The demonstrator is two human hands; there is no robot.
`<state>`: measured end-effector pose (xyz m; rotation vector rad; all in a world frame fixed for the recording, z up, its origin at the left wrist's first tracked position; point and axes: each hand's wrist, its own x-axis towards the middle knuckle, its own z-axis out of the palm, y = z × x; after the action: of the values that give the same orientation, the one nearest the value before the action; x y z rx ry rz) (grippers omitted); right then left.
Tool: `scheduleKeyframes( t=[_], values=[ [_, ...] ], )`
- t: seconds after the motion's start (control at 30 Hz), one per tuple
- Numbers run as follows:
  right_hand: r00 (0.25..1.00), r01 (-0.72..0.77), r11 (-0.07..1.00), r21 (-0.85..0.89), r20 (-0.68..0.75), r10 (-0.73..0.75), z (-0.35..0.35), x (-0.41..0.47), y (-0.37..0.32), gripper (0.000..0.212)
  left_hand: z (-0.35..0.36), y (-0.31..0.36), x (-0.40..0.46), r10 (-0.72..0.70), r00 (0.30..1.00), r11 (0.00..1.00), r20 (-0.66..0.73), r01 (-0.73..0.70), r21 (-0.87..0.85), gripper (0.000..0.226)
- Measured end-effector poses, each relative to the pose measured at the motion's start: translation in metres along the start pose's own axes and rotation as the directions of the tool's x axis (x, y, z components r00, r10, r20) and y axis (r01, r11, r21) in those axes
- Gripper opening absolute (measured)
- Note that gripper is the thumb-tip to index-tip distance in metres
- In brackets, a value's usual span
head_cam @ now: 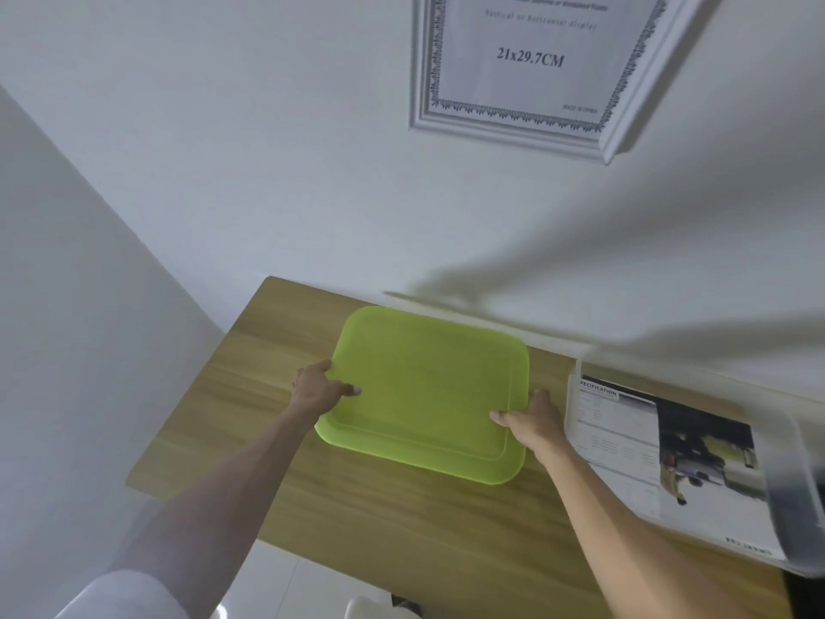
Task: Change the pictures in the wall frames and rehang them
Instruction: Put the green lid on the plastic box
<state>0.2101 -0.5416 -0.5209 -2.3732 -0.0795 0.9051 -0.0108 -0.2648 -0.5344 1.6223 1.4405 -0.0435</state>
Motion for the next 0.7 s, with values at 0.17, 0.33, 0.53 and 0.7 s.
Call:
scheduleKeyframes(
  t=[0.17, 0.33, 0.53, 0.7],
  values=[
    [0.995, 0.076, 0.996, 0.035, -0.073, -0.073, -0.034, -0.002, 0.008, 0.087, 0.001, 0.030, -0.044, 0.043, 0.999, 0.997, -0.002, -0.043, -0.066, 0.100],
    [0.988, 0.093, 0.995, 0.046, -0.130, -0.086, -0.087, -0.006, 0.039, 0.082, 0.037, 0.064, -0.098, 0.079, 0.996, 0.992, 0.046, -0.074, -0.103, 0.082],
    [0.984, 0.050, 0.996, 0.068, -0.173, -0.038, -0.167, -0.012, 0.111, 0.082, 0.116, 0.101, -0.155, 0.147, 0.983, 0.984, 0.107, -0.134, -0.116, 0.070],
    [0.982, 0.020, 0.996, 0.089, -0.188, -0.003, -0.238, -0.010, 0.174, 0.077, 0.191, 0.132, -0.192, 0.198, 0.970, 0.979, 0.140, -0.188, -0.079, 0.077]
  ],
)
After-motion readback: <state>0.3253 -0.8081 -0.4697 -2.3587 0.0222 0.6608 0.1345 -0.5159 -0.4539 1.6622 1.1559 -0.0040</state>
